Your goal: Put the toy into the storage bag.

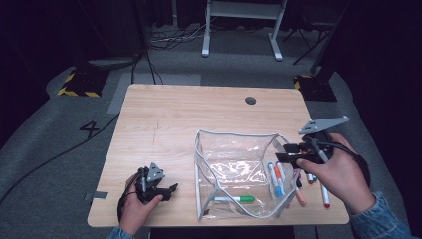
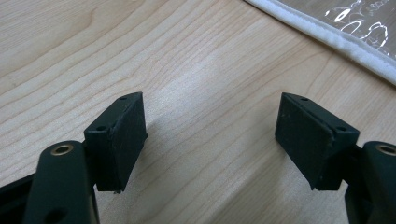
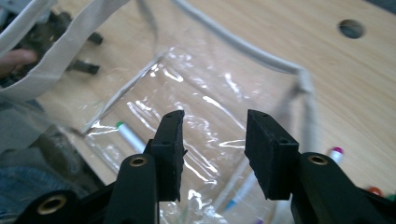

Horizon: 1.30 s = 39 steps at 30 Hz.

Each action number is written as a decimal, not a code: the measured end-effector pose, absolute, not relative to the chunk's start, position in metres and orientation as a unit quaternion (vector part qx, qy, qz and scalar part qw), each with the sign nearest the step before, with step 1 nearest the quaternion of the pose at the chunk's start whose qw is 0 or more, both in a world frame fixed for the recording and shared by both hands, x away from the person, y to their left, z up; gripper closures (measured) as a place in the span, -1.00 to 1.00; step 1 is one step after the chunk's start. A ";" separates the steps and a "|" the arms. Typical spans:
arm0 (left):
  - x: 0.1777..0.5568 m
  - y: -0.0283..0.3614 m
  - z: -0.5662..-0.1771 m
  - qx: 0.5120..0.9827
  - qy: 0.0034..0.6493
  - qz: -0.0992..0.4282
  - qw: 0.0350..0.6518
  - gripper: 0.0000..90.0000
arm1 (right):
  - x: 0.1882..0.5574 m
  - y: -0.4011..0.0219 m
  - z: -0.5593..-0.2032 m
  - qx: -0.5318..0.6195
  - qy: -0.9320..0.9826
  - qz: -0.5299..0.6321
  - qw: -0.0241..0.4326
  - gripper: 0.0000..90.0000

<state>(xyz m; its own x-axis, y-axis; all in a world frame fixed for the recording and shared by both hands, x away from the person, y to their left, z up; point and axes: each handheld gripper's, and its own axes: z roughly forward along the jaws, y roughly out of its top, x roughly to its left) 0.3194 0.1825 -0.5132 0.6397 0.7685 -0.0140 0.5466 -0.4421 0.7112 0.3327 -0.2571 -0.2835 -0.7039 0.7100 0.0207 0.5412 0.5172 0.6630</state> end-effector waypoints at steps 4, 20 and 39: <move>0.319 0.182 -0.513 0.834 0.394 0.158 0.352 -0.44 | 0.330 -0.285 -0.285 0.393 0.845 0.330 0.153 0.28; 0.319 0.183 -0.513 0.835 0.394 0.157 0.351 -0.44 | 0.344 -0.382 -0.358 0.522 0.799 0.262 0.142 0.27; 0.319 0.182 -0.513 0.834 0.394 0.158 0.352 -0.44 | 0.356 -0.413 -0.454 0.591 0.778 0.180 0.113 0.37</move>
